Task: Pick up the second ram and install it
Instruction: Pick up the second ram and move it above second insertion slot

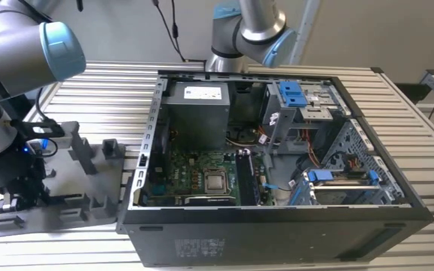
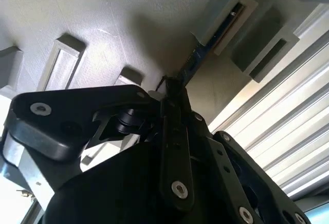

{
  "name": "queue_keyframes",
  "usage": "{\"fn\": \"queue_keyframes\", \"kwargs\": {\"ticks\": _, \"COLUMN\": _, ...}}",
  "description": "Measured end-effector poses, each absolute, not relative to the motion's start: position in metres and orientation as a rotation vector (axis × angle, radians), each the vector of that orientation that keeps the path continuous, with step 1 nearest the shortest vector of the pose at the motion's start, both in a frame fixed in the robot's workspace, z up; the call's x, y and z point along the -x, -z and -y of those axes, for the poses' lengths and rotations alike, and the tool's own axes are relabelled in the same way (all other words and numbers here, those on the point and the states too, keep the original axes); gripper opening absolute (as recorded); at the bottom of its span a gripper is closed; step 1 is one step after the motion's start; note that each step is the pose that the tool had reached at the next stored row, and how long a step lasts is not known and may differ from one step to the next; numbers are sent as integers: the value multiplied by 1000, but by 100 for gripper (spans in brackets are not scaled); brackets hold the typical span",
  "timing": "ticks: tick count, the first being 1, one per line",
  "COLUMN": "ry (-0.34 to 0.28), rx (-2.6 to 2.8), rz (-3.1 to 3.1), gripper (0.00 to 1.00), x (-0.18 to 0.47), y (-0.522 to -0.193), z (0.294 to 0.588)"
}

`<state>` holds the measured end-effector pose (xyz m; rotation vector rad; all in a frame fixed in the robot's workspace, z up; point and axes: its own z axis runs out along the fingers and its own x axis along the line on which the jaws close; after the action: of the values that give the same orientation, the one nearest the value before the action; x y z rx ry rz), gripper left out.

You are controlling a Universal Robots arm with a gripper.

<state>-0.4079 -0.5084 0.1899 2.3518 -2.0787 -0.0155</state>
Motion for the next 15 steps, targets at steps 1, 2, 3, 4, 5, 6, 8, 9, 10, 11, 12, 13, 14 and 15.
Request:
{"fn": "queue_keyframes", "kwargs": {"ticks": 1, "ry": 15, "rx": -2352, "rz": 2079, "gripper": 15, "x": 408, "y": -190, "z": 508}}
{"fn": "queue_keyframes", "kwargs": {"ticks": 2, "ry": 15, "rx": -2352, "rz": 2079, "gripper": 15, "x": 408, "y": -190, "z": 508}}
{"fn": "queue_keyframes", "kwargs": {"ticks": 3, "ry": 15, "rx": -2352, "rz": 2079, "gripper": 15, "x": 408, "y": -190, "z": 508}}
{"fn": "queue_keyframes", "kwargs": {"ticks": 4, "ry": 15, "rx": -2352, "rz": 2079, "gripper": 15, "x": 408, "y": -190, "z": 508}}
{"fn": "queue_keyframes", "kwargs": {"ticks": 5, "ry": 15, "rx": -2352, "rz": 2079, "gripper": 15, "x": 408, "y": -190, "z": 508}}
{"fn": "queue_keyframes", "kwargs": {"ticks": 6, "ry": 15, "rx": -2352, "rz": 2079, "gripper": 15, "x": 408, "y": -190, "z": 508}}
{"fn": "queue_keyframes", "kwargs": {"ticks": 8, "ry": 16, "rx": -2352, "rz": 2079, "gripper": 15, "x": 408, "y": -192, "z": 508}}
{"fn": "queue_keyframes", "kwargs": {"ticks": 9, "ry": 16, "rx": -2352, "rz": 2079, "gripper": 15, "x": 408, "y": -194, "z": 508}}
{"fn": "queue_keyframes", "kwargs": {"ticks": 10, "ry": 16, "rx": -2352, "rz": 2079, "gripper": 15, "x": 408, "y": -196, "z": 508}}
{"fn": "queue_keyframes", "kwargs": {"ticks": 11, "ry": 15, "rx": -2352, "rz": 2079, "gripper": 15, "x": 408, "y": -198, "z": 508}}
{"fn": "queue_keyframes", "kwargs": {"ticks": 12, "ry": 15, "rx": -2352, "rz": 2079, "gripper": 15, "x": 408, "y": -199, "z": 508}}
{"fn": "queue_keyframes", "kwargs": {"ticks": 13, "ry": 15, "rx": -2352, "rz": 2079, "gripper": 15, "x": 408, "y": -200, "z": 508}}
{"fn": "queue_keyframes", "kwargs": {"ticks": 14, "ry": 15, "rx": -2352, "rz": 2079, "gripper": 15, "x": 408, "y": -201, "z": 508}}
{"fn": "queue_keyframes", "kwargs": {"ticks": 15, "ry": 15, "rx": -2352, "rz": 2079, "gripper": 15, "x": 408, "y": -202, "z": 508}}
